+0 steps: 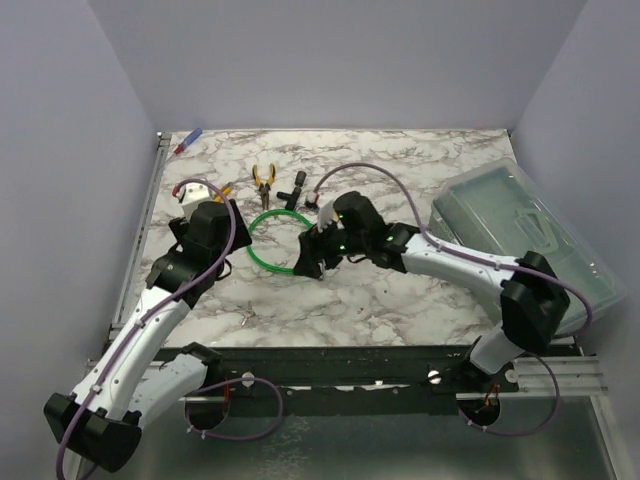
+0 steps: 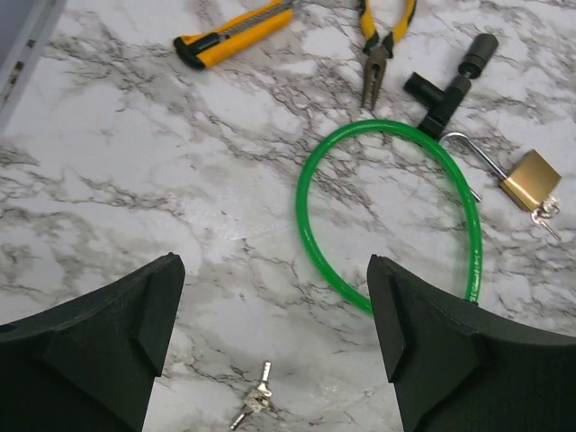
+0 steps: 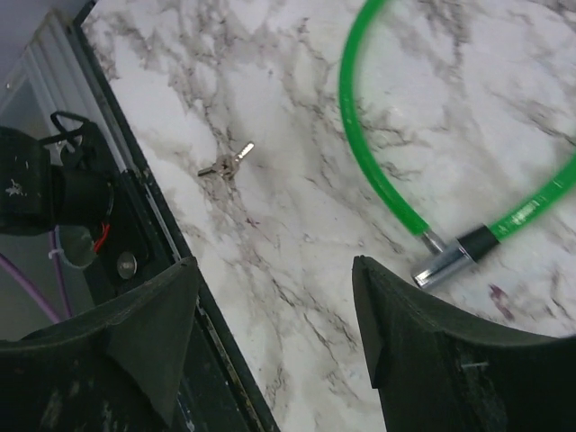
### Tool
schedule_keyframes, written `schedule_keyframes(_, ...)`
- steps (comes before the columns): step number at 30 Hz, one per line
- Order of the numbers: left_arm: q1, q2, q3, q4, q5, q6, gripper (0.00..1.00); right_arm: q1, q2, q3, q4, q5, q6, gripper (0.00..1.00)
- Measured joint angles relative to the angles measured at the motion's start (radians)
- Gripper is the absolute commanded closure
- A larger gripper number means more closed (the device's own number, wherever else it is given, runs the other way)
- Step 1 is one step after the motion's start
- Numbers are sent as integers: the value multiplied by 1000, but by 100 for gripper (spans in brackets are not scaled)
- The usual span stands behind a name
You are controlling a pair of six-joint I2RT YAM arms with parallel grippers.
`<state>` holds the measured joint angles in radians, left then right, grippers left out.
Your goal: Unlock with the key
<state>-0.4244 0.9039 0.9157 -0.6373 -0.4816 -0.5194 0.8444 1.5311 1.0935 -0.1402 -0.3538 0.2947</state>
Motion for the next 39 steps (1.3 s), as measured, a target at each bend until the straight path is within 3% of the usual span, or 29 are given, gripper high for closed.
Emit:
schedule_keyframes(7, 33, -52, -17, -32, -174, -18, 11, 150, 257, 186, -13, -28, -67, 31)
schedule_keyframes(14, 85, -134, -21, -41, -266, -37, 10, 232, 414, 299, -26, -24, -77, 37)
schedule_keyframes(24, 108, -226, -35, -37, -298, -46, 10, 294, 553, 411, -26, 67, -47, 50)
schedule_keyframes(39, 111, -228, -41, -30, -297, -40, 10, 340, 649, 467, -34, 130, -33, 67)
